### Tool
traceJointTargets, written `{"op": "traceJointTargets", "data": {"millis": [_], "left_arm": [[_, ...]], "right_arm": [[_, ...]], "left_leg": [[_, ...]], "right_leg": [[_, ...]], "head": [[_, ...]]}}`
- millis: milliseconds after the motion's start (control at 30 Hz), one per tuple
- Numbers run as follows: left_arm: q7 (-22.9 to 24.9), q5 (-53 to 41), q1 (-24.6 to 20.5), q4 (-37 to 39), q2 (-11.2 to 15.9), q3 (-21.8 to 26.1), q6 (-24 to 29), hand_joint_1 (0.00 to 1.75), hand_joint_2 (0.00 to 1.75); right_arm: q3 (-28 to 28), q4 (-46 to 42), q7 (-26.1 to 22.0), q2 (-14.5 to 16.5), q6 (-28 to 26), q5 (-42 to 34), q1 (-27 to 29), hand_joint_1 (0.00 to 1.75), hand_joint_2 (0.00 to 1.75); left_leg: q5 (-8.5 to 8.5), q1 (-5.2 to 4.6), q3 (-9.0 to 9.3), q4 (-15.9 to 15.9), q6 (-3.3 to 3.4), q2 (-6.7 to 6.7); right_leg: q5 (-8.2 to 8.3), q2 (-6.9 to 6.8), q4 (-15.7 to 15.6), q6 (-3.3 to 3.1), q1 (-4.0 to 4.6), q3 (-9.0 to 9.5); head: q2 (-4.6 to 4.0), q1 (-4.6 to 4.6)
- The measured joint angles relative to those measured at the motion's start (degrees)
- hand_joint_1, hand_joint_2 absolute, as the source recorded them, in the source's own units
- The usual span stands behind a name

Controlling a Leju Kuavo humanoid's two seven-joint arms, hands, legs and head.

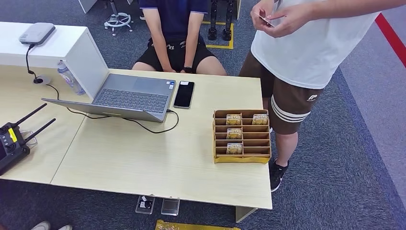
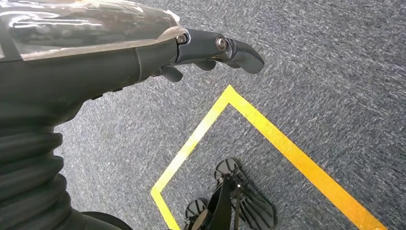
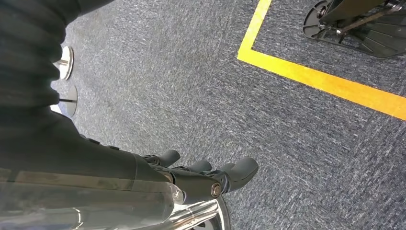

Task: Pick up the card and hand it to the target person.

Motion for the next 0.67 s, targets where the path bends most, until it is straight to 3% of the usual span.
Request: {"op": "traceJointTargets", "data": {"millis": [233, 300, 400, 533, 667], "left_arm": [[-0.8, -2.7, 0.2, 0.0, 0.3, -0.8, -2.5, 0.00, 1.75], [-2.7, -11.4, 0.8, 0.0, 0.9, -4.4, -7.0, 0.00, 1.75], [-4.5, -26.2, 1.5, 0.1, 1.8, -13.7, -10.9, 0.00, 1.75], [-5.2, -28.5, 2.0, 0.1, 2.5, -21.0, -11.7, 0.00, 1.75], [-5.2, -28.7, 2.3, 0.1, 3.0, -24.5, -12.3, 0.00, 1.75]], "right_arm": [[0.0, 0.2, 0.2, 0.1, 0.0, -0.4, 0.0, 0.00, 1.75], [0.0, 0.2, 0.1, 0.1, 0.0, -0.5, 0.0, 0.00, 1.75], [0.0, 0.2, 0.0, 0.1, 0.1, -0.5, 0.0, 0.00, 1.75], [0.0, 0.2, -0.1, 0.1, 0.2, -0.8, 0.0, 0.00, 1.75], [0.0, 0.3, -0.3, 0.1, 0.2, -1.1, 0.0, 0.00, 1.75]], "left_leg": [[0.00, 0.00, 0.01, 0.0, 0.00, 0.00], [0.00, 0.00, 0.01, 0.0, 0.00, 0.00], [0.00, 0.00, 0.00, 0.0, 0.00, 0.00], [0.00, 0.00, 0.01, 0.0, 0.00, 0.01], [0.00, 0.00, 0.00, 0.0, 0.00, 0.01]], "right_leg": [[0.00, 0.00, 0.0, 0.00, 0.00, -0.01], [0.00, 0.00, 0.0, 0.00, 0.00, -0.01], [0.00, 0.00, 0.0, 0.00, 0.00, 0.00], [0.00, 0.01, 0.0, 0.00, 0.00, 0.00], [0.00, 0.01, 0.0, 0.00, 0.00, 0.00]], "head": [[0.00, 0.02], [0.00, 0.04], [0.00, -0.04], [0.00, -0.06], [0.00, 0.05]]}}
